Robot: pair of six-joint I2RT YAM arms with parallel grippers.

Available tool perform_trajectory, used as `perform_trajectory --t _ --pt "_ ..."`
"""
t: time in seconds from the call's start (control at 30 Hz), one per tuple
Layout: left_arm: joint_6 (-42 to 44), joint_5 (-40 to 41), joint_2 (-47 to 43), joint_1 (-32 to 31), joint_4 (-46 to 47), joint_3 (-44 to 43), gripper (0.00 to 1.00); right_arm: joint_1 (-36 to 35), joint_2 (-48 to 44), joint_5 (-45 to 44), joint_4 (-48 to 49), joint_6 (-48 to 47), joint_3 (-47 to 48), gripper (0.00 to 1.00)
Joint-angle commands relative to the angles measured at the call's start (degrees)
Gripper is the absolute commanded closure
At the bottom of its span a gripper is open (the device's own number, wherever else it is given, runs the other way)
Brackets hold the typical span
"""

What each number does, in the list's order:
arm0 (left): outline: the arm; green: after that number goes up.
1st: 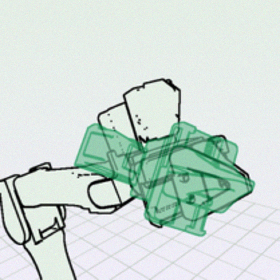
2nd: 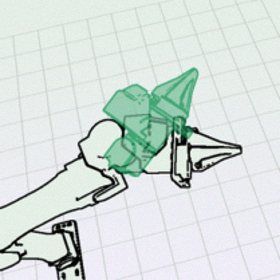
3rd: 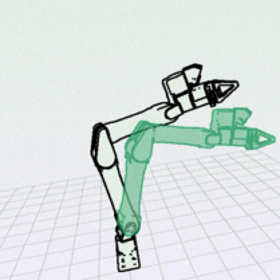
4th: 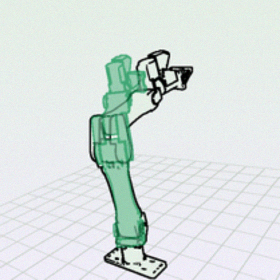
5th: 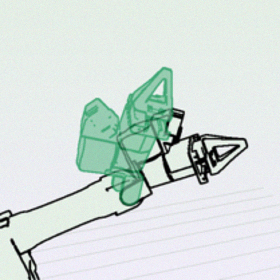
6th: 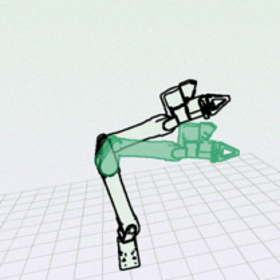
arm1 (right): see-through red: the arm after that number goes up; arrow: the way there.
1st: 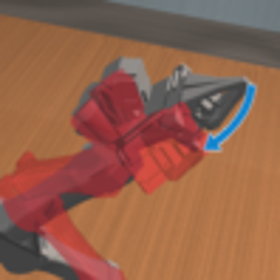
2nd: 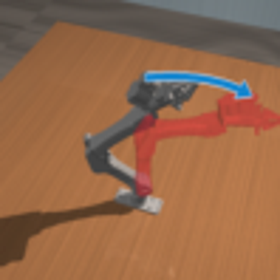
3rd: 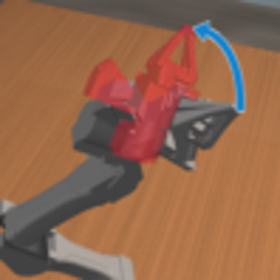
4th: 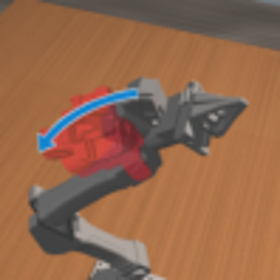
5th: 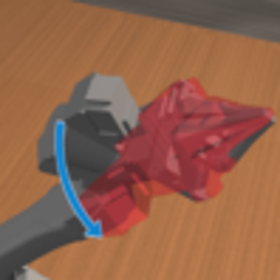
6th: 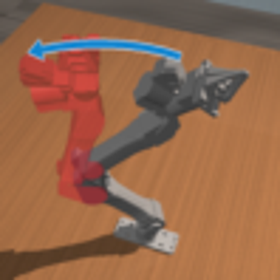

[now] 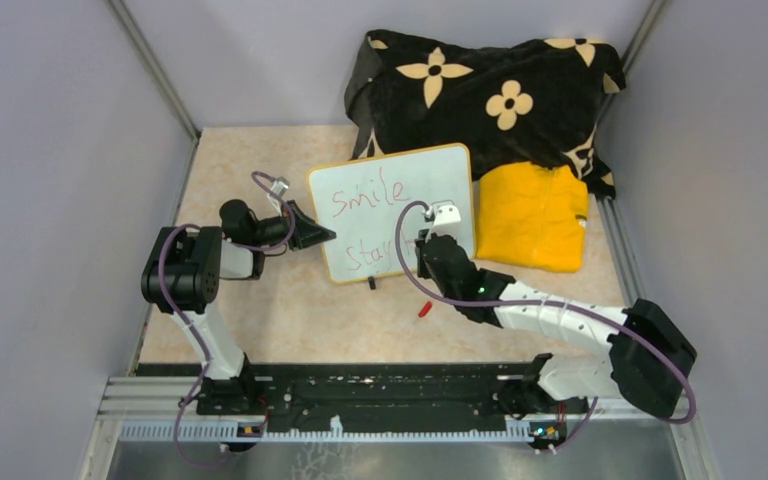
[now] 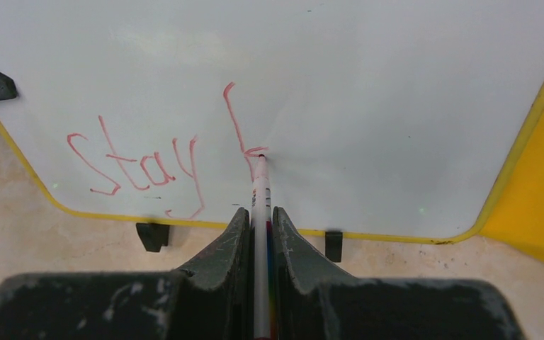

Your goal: Write a sentence on the whiteboard

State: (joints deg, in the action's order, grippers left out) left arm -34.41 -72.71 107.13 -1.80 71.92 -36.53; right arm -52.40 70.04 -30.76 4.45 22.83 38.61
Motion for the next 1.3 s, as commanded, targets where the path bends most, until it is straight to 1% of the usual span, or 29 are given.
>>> perform_trajectory --t 0.0,0.2,0.33,0.43,0.77,1.27 --pt "4.36 2.92 1.90 -1.19 -5.65 0.38 1.00 0.87 -2.72 -3.52 -0.68 0.66 -0.68 1.00" --pt "4.42 2.83 1.85 -1.26 -5.67 0.33 1.00 0.99 -4.33 -3.50 -1.46 0.66 -1.29 1.00" --pt "4.44 2.87 1.90 -1.27 -5.62 0.32 1.00 0.98 -7.35 -1.27 0.13 0.10 -2.14 1.00" --pt "4.44 2.92 1.85 -1.27 -5.65 0.32 1.00 1.01 -8.98 -1.36 0.66 -0.75 -1.96 1.00" --pt "4.53 2.90 1.85 -1.36 -5.83 0.37 1.00 2.13 -6.33 -1.11 1.57 -1.13 0.22 1.00" --pt "4.53 2.92 1.77 -1.36 -5.91 0.24 1.00 3.11 -3.60 0.04 3.22 -0.25 -0.13 1.00"
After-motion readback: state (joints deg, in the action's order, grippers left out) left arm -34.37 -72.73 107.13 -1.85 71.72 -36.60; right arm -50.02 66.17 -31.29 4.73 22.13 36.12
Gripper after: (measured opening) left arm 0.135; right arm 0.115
